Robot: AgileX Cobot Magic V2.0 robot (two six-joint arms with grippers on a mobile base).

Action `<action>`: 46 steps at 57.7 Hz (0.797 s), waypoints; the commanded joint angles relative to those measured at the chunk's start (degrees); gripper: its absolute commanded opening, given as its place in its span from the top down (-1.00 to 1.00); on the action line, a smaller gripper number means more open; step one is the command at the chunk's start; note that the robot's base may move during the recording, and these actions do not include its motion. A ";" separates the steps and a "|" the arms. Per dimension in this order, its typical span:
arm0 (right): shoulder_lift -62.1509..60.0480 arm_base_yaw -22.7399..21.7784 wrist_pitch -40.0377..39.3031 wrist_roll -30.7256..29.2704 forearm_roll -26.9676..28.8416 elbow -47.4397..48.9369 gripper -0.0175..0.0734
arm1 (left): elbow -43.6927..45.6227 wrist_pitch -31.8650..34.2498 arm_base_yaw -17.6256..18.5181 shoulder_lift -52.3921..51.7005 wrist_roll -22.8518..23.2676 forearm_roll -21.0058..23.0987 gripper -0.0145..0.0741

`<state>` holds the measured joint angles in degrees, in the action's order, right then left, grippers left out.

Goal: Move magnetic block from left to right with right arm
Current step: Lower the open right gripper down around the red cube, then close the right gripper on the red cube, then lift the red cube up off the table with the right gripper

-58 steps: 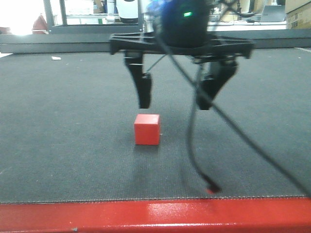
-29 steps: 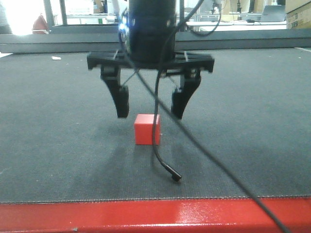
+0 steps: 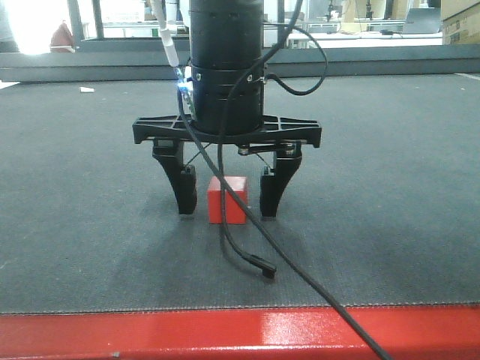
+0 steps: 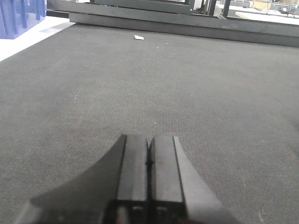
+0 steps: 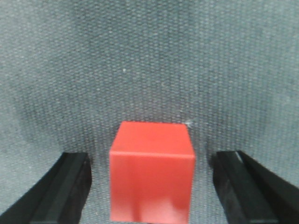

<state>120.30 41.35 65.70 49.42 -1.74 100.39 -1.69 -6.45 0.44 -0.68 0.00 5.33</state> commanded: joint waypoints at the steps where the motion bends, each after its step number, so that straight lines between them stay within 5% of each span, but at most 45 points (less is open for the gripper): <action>1: -3.24 -0.25 -0.43 0.03 -0.06 1.95 -0.64 | -0.65 4.77 0.38 -0.68 0.00 0.51 0.96; 18: -3.40 -0.25 1.27 0.03 -0.37 1.95 -0.08 | -0.65 4.77 0.38 -0.68 0.00 0.51 0.96; 30: -5.45 -0.65 1.32 -1.99 -0.50 1.95 -0.05 | -0.65 4.77 0.38 -0.68 0.00 0.51 0.96; 46: -12.75 -1.36 1.36 -15.70 -1.75 -1.19 -0.05 | -0.65 4.77 0.38 -0.68 0.00 0.51 0.96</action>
<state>114.08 40.90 67.18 39.20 -2.26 99.49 -1.69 -6.45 0.44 -0.68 0.00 5.33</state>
